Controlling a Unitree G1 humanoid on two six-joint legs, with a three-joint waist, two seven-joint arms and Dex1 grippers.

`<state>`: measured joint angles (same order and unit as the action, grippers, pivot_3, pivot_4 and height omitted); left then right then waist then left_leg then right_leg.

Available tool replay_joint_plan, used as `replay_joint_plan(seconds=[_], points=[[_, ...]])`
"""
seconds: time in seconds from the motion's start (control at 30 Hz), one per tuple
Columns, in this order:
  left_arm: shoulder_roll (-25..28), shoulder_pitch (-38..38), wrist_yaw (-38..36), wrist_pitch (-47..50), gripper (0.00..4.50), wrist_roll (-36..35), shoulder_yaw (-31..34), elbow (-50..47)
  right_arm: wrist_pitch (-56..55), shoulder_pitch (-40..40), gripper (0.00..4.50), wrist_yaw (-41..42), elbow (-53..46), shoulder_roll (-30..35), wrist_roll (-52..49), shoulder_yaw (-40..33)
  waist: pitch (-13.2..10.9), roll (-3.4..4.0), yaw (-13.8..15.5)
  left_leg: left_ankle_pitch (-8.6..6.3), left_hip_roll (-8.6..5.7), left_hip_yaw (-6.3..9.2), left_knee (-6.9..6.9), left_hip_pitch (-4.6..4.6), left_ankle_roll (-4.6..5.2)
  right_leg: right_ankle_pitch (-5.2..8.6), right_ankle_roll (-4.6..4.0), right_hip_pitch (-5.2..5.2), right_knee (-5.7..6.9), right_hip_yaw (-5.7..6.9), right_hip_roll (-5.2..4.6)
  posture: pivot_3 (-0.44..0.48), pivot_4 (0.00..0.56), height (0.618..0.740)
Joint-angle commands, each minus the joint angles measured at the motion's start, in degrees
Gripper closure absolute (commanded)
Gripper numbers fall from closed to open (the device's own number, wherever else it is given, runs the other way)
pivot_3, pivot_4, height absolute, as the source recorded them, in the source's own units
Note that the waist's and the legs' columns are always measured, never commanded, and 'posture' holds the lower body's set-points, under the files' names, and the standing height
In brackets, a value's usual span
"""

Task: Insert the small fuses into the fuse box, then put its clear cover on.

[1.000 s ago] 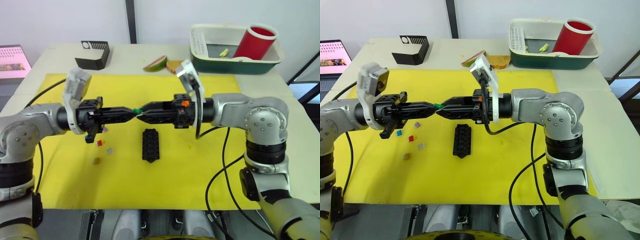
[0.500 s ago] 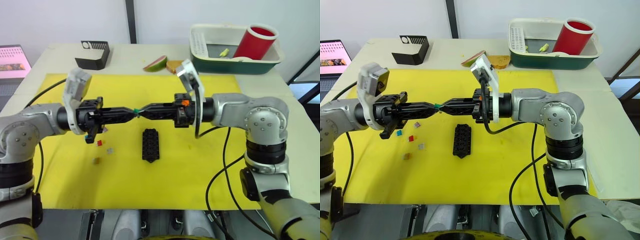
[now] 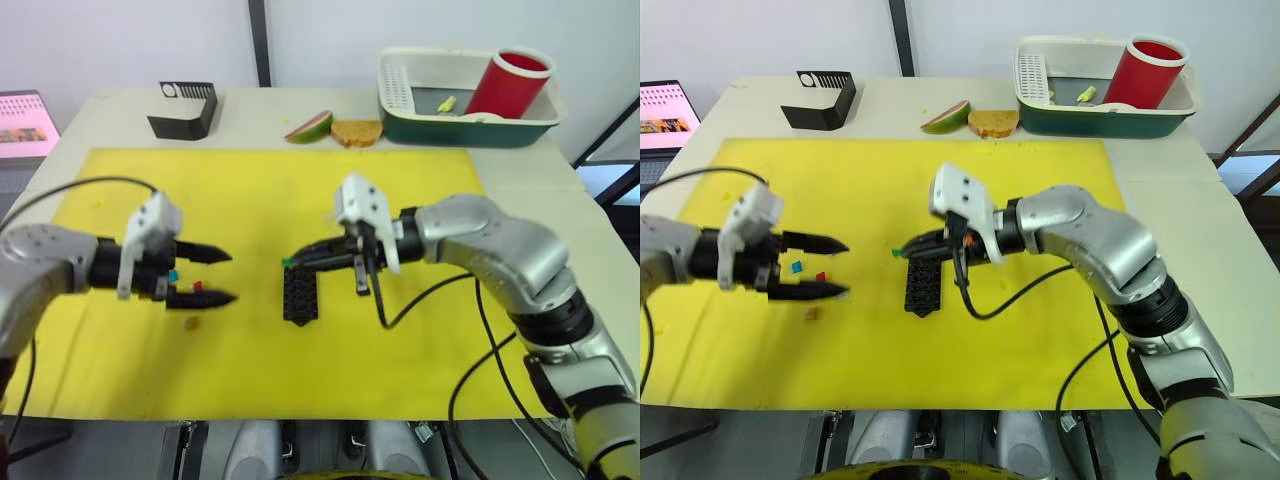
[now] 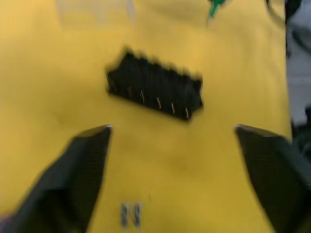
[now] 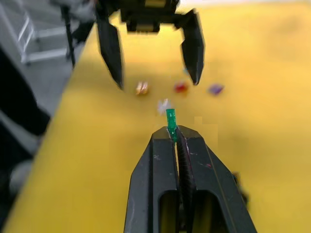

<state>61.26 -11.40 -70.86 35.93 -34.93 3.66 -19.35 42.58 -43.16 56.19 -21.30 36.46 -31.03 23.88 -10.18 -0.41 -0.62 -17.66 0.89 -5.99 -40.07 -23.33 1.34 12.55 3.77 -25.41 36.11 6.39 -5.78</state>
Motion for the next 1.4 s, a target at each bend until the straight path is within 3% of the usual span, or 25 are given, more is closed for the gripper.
replay_joint_plan(seconds=[0.03, 0.3, 1.4], points=[[-2.9, 2.4, 2.0, -7.9, 0.03, 4.4, 0.1, -3.2, -4.5, 0.5, 4.50, 3.0, -2.8, 0.9, 3.0, 0.3, 0.0, 0.00, 0.1, 0.00, 0.00, 0.00, -0.01, -0.01, 0.00, 0.00, 0.00, 0.01, 0.00, 0.01, -0.01, 0.000, 0.150, 0.740], [-8.2, 4.5, 4.6, -13.5, 0.03, 8.3, -1.7, -4.6, -7.4, 3.7, 4.50, 4.6, -2.1, 1.0, 8.9, 2.5, 0.0, -0.01, 0.0, -0.01, 0.02, 0.01, -0.02, 0.01, 0.01, 0.00, -0.01, 0.02, 0.00, 0.02, -0.02, 0.000, 0.150, 0.740], [-11.3, 1.5, 5.6, -14.4, 0.03, 11.4, -4.9, -2.0, -4.0, 7.4, 4.50, 4.2, -0.4, -2.2, 14.0, 2.6, 0.0, -0.01, 0.0, -0.01, 0.02, 0.02, -0.04, 0.02, 0.03, 0.00, -0.01, 0.04, 0.02, 0.03, -0.01, 0.000, 0.150, 0.740]])
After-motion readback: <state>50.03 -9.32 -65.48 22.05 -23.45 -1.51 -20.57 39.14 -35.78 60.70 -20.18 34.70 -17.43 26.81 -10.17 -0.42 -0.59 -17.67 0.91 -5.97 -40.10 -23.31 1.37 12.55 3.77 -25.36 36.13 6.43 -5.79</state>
